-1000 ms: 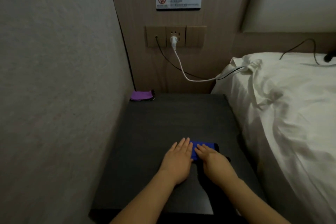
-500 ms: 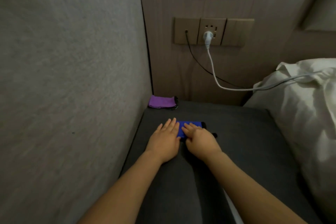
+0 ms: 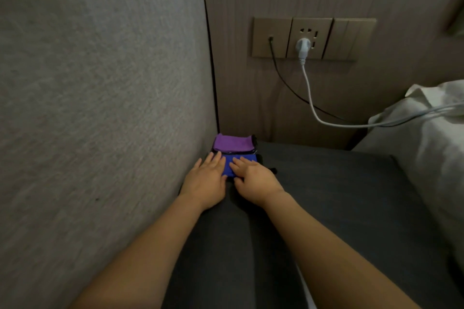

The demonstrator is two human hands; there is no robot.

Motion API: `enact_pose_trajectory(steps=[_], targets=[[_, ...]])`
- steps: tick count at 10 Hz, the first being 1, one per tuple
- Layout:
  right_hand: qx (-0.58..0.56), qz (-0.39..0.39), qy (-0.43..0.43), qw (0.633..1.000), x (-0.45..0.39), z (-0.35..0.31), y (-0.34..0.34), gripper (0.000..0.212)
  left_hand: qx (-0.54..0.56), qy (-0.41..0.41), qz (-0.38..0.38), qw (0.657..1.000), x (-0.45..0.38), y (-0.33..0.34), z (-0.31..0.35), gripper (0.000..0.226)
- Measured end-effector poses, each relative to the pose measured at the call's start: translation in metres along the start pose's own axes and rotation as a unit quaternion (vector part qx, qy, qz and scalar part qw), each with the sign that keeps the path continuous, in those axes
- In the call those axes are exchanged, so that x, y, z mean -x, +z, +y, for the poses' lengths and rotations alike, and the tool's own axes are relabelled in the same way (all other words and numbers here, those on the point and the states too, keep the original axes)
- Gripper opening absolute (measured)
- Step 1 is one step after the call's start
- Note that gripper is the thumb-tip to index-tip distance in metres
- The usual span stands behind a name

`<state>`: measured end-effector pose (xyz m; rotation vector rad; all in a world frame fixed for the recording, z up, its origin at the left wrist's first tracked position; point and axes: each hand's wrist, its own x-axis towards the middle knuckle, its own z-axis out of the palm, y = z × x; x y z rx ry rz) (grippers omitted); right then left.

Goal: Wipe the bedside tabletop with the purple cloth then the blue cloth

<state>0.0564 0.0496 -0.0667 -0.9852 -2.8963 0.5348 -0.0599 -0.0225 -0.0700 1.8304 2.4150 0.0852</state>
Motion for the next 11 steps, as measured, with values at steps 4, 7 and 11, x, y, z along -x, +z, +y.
enact_pose_trajectory(steps=[4, 7, 11], targets=[[0.011, 0.134, 0.004, 0.991, 0.028, -0.004, 0.006, 0.04, -0.057, 0.046, 0.015, 0.997, 0.022, -0.002, 0.019, 0.056], [0.005, 0.04, 0.044, 0.998, 0.016, -0.012, 0.002, 0.051, -0.01, 0.011, -0.005, 1.0, 0.016, 0.003, 0.014, 0.057], [-0.446, 0.166, 0.228, 0.849, 0.06, -0.019, -0.043, 0.026, 0.314, -0.081, 0.024, 0.946, 0.041, -0.045, 0.048, 0.026]])
